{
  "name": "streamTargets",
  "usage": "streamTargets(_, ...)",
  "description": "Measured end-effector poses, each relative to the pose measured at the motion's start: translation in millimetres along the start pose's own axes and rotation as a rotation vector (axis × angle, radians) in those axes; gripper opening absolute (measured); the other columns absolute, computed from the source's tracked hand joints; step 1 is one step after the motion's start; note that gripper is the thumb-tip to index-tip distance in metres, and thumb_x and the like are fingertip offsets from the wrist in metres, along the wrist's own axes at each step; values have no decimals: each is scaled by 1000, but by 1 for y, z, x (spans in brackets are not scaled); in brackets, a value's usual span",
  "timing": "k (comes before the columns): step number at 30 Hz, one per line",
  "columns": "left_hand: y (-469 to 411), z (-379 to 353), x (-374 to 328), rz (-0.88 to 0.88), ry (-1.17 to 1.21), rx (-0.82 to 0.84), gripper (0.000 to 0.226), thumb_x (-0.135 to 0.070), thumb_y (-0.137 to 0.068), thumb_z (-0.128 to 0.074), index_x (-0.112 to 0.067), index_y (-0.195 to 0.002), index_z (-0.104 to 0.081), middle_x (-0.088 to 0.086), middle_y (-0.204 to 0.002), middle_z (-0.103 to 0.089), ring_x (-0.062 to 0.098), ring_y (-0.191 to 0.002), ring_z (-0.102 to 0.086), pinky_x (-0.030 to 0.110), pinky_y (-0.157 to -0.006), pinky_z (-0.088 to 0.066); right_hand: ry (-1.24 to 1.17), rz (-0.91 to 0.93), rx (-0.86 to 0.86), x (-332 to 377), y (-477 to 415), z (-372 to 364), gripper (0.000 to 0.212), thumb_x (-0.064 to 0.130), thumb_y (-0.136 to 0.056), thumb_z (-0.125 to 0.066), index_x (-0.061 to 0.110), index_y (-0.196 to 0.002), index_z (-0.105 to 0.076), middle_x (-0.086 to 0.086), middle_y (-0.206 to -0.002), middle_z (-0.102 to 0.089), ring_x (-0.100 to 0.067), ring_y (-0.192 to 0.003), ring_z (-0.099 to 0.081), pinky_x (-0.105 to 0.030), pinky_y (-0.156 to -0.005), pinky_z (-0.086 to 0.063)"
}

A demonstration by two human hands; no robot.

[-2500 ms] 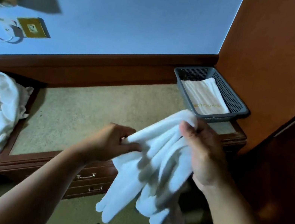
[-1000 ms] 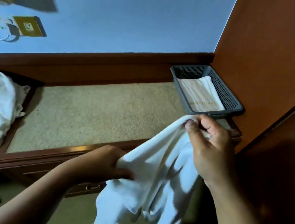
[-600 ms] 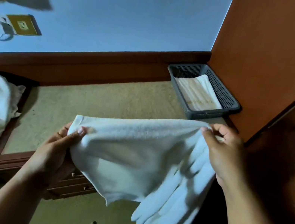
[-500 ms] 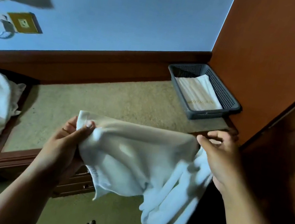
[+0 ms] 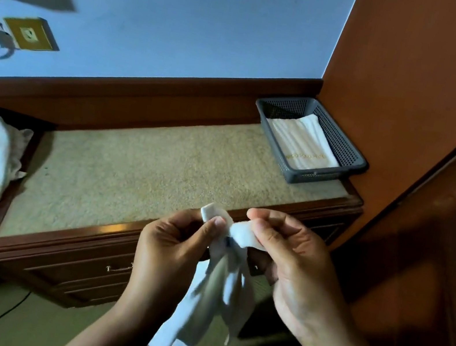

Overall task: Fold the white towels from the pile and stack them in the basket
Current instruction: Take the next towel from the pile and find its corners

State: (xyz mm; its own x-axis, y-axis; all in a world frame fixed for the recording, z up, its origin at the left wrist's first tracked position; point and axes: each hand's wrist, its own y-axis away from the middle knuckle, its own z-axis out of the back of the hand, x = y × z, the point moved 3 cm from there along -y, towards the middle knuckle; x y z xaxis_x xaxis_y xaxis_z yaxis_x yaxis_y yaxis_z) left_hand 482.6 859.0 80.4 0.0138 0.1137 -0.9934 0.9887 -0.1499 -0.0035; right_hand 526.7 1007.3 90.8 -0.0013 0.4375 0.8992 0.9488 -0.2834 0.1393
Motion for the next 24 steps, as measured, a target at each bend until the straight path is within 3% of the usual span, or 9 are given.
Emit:
streamTargets(2,3,1,-3,3,56,-41,20,-31,-79,-74,-13,-87,-79,18,-87,-76,48,-93,-70,61,-87,-57,-5,19,43,2,6,-3,29,11,-68,-86,18,-95,-80,-12,-94,-75,-20,-85,-70,-26,-77,-55)
streamTargets(6,10,8,-2,9,109,-60,25,-33,-83,-73,-10,-90,-79,22,-91,-74,52,-97,-67,65,-87,-55,42,64,136,2,13,-9,37,-2,-72,-64,10,-106,-75,-15,-101,-76,-19,-95,-72,-23,-83,-55)
streamTargets(9,8,19,-5,-3,123,-99,21,-32,-86,-77,-12,-91,-80,21,-92,-75,45,-95,-71,58,-89,-56,267,208,126,4,11,-15,26,4,-77,-75,18,-98,-77,-4,-100,-77,-15,-95,-73,-22,-82,-55)
streamTargets(14,-12,64,-25,-86,183,-304,18,-31,-88,-67,-18,-84,-80,11,-86,-75,24,-81,-70,38,-74,-57,559,456,-39,16,0,-14,18,7,-85,-76,24,-93,-75,5,-89,-77,-13,-82,-75,-27,-75,-60)
streamTargets(16,-14,74,-29,-119,145,-299,18,-33,-89,-68,-19,-87,-80,11,-89,-76,27,-85,-71,43,-80,-57,748,628,-51,23,-2,-20,12,19,-82,-78,25,-91,-77,10,-84,-75,-9,-79,-73,-27,-71,-58)
streamTargets(19,-8,68,-27,-121,55,-217,20,-37,-87,-76,-17,-91,-81,14,-91,-77,36,-89,-71,60,-90,-55,929,837,54,27,-4,-44,9,19,-81,-83,17,-88,-80,8,-78,-66,-8,-72,-66,-26,-62,-52)
streamTargets(22,-4,65,-28,-131,14,-150,21,-36,-86,-73,-17,-89,-81,13,-89,-77,48,-92,-69,67,-89,-52,952,898,159,24,-7,-70,7,12,-81,-83,13,-86,-79,3,-85,-65,-10,-76,-66,-29,-61,-52)
streamTargets(24,-7,71,-32,-141,-1,-122,21,-35,-86,-70,-18,-89,-81,11,-88,-77,46,-93,-69,66,-87,-52,949,908,188,23,-11,-84,7,11,-81,-83,12,-85,-78,4,-86,-67,-10,-79,-67,-29,-64,-53)
